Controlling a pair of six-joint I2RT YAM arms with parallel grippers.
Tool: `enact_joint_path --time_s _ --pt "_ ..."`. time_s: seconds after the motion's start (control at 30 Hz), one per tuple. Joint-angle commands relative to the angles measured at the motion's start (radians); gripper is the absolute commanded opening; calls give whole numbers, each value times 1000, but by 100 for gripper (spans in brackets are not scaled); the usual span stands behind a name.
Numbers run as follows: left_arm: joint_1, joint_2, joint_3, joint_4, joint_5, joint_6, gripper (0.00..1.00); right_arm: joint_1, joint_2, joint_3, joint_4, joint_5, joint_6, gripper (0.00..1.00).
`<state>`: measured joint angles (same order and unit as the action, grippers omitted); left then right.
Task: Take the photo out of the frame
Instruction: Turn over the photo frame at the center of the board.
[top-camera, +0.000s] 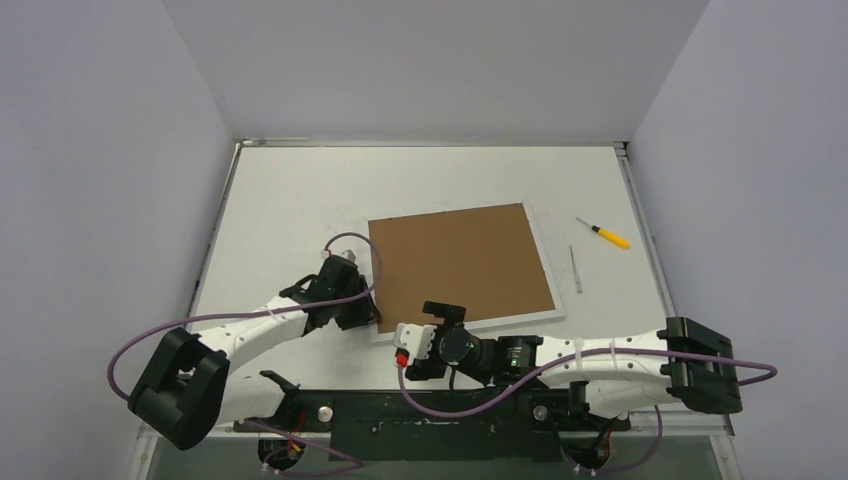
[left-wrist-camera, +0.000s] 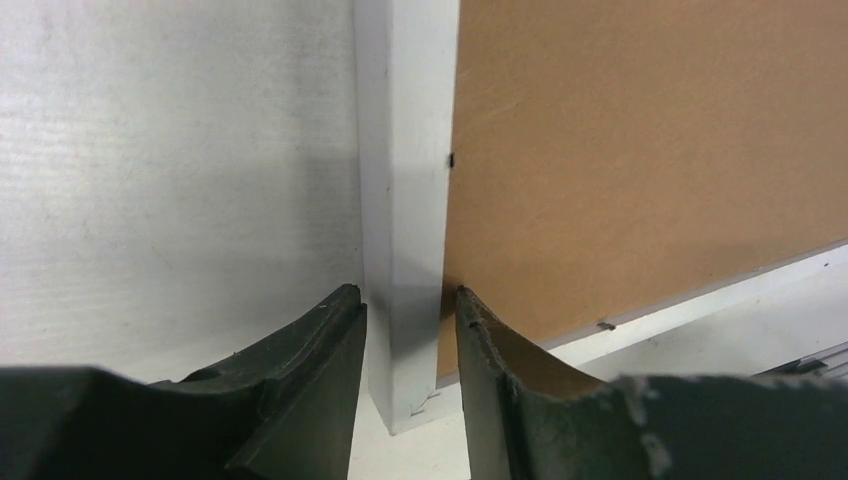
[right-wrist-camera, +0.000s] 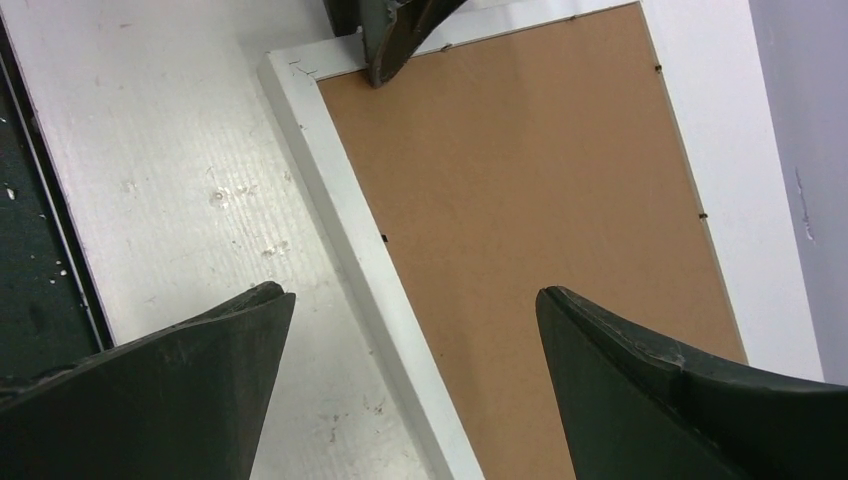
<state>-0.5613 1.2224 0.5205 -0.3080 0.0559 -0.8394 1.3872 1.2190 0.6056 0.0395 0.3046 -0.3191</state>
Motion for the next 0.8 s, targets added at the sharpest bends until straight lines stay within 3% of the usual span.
enact_joint_path --time_s 0.0,0.13,0.33,0.47,0.77 --pt "-5 28 -4 92 -28 -12 33 5 -44 -1 9 -25 44 97" --pt "-5 33 -20 100 -48 -10 23 24 -3 4 -10 -92 24 97" --pt "-5 20 39 15 -83 8 0 110 147 30 26 58 -63 96" --pt "-5 0 86 -42 -57 27 0 99 197 40 100 44 -125 96" --pt "-1 -13 148 -91 3 52 0 23 355 166 88 -33 -256 93"
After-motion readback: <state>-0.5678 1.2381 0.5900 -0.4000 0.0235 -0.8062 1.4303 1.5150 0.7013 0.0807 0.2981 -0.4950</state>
